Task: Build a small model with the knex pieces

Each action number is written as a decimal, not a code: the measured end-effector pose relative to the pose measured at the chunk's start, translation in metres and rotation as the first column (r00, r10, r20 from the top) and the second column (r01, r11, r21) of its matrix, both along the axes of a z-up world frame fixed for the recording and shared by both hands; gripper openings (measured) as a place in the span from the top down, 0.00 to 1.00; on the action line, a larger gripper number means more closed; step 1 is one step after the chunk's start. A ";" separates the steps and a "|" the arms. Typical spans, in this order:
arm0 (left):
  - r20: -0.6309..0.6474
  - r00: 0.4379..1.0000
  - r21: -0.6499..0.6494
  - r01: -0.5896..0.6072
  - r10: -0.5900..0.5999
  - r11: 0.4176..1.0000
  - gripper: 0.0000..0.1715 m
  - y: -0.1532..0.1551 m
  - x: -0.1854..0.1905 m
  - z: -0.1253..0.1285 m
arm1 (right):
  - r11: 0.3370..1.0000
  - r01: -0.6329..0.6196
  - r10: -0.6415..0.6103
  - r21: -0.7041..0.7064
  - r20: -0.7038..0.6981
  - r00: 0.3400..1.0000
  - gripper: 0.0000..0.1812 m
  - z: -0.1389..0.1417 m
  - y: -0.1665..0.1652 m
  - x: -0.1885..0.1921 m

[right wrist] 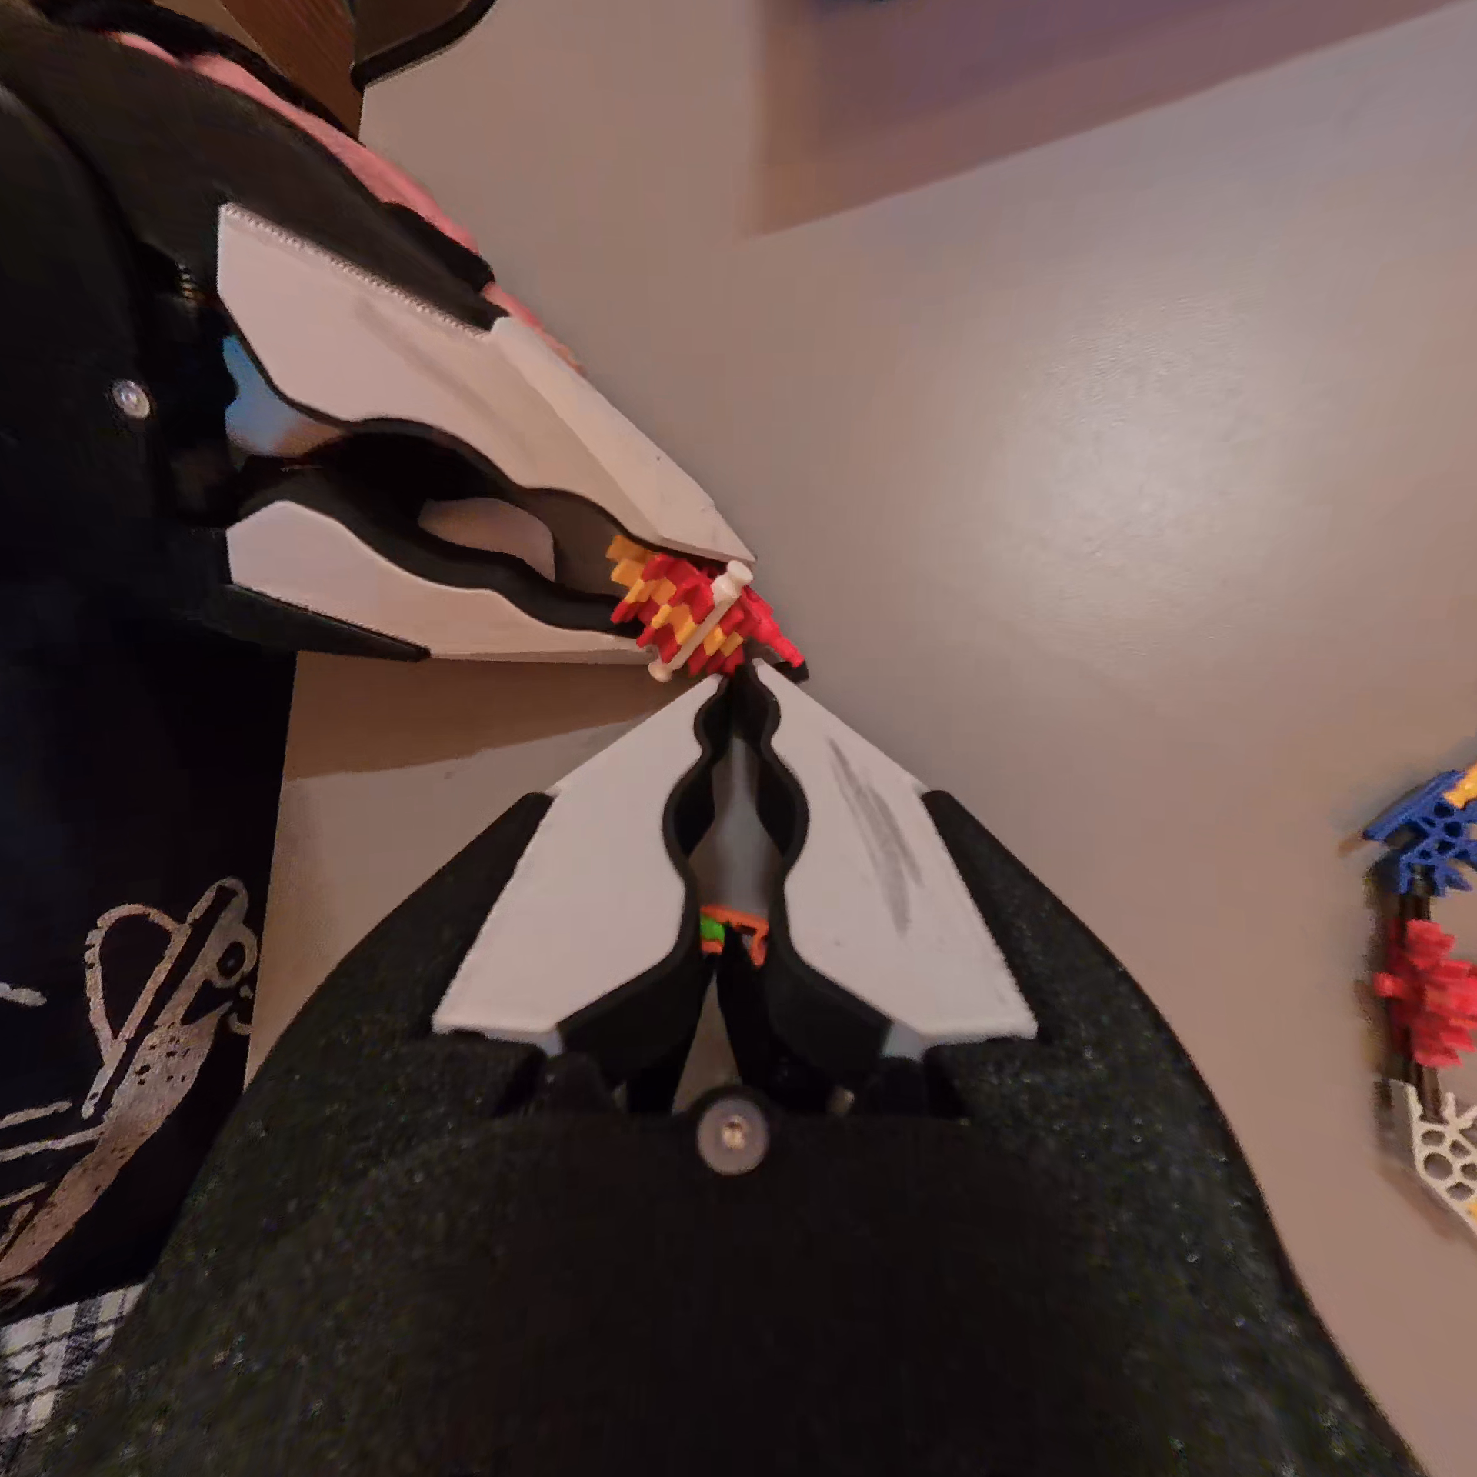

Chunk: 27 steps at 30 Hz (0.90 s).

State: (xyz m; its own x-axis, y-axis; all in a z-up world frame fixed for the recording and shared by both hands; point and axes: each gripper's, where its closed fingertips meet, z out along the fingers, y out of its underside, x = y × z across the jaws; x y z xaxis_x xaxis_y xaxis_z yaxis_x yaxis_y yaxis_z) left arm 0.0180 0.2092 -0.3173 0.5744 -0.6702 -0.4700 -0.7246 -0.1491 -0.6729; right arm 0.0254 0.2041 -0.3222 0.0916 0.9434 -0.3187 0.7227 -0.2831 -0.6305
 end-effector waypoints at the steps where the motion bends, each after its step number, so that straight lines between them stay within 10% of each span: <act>1: 0.022 1.000 -0.029 0.000 0.001 1.000 0.89 0.000 0.000 -0.001 | 1.000 0.006 -0.006 0.002 0.000 1.000 1.00 0.000 0.000 0.000; 14: 0.212 0.977 -0.286 0.047 0.015 0.957 0.89 0.003 -0.001 -0.005 | 0.999 -0.053 0.053 0.007 0.019 0.998 1.00 0.000 0.003 0.000; 27: 0.046 0.998 -0.075 -0.032 0.035 0.997 0.89 0.032 -0.003 -0.005 | 0.999 -0.022 0.023 -0.022 0.008 1.000 1.00 0.000 -0.001 -0.006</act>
